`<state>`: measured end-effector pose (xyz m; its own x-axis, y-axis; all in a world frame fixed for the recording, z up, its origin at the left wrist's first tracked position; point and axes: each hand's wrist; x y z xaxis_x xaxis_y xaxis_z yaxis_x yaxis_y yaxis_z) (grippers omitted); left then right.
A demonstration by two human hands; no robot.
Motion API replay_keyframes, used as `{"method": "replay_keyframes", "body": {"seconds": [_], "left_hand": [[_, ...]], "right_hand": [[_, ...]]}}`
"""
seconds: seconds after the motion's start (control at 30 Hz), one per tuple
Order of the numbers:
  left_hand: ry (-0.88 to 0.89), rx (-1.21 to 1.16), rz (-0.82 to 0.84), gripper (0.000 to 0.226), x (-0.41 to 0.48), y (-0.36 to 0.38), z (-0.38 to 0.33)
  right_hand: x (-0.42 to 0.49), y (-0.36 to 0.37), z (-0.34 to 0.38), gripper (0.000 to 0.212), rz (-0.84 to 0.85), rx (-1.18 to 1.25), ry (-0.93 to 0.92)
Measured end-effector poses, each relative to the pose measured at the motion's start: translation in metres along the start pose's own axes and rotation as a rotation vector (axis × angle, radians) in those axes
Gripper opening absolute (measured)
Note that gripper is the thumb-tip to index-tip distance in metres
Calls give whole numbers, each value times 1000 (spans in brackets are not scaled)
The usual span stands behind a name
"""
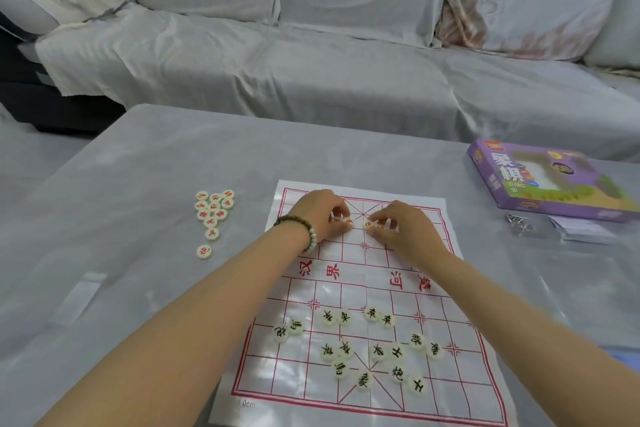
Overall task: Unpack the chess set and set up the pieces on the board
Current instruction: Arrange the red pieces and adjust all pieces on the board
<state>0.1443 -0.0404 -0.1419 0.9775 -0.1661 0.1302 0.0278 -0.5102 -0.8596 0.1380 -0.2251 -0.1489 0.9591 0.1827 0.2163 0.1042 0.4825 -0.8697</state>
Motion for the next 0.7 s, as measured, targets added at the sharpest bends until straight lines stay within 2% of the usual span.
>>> {"method": "replay_keyframes", "body": {"seconds": [0.2,0.37,0.47,0.53,0.7], "left_hand": [[-18,-10,3,48,-19,-10,9],[-18,173,-167,49,-63,-58,69],[-181,347,-46,53,-82,-78,119],[-258,346,20,53,-80,-83,138],[-178,289,116,48,-61,-77,141]], "right_hand": [[-13,7,6,39,-51,41,-18],[-26,16,52,41,-3,72,-176],[-34,30,87,44,49,112,-254],[-39,39,108,45,78,138,-270],[-51,59,142,47,182,177,-264]]}}
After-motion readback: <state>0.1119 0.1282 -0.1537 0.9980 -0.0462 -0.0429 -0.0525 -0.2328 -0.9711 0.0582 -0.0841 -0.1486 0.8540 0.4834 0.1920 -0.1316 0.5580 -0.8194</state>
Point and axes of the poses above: each hand's wrist, its own x-axis towards the middle knuckle, its own y-axis out of the palm, z = x × y, and after that the axes turned 9 degrees about -z, right-handed
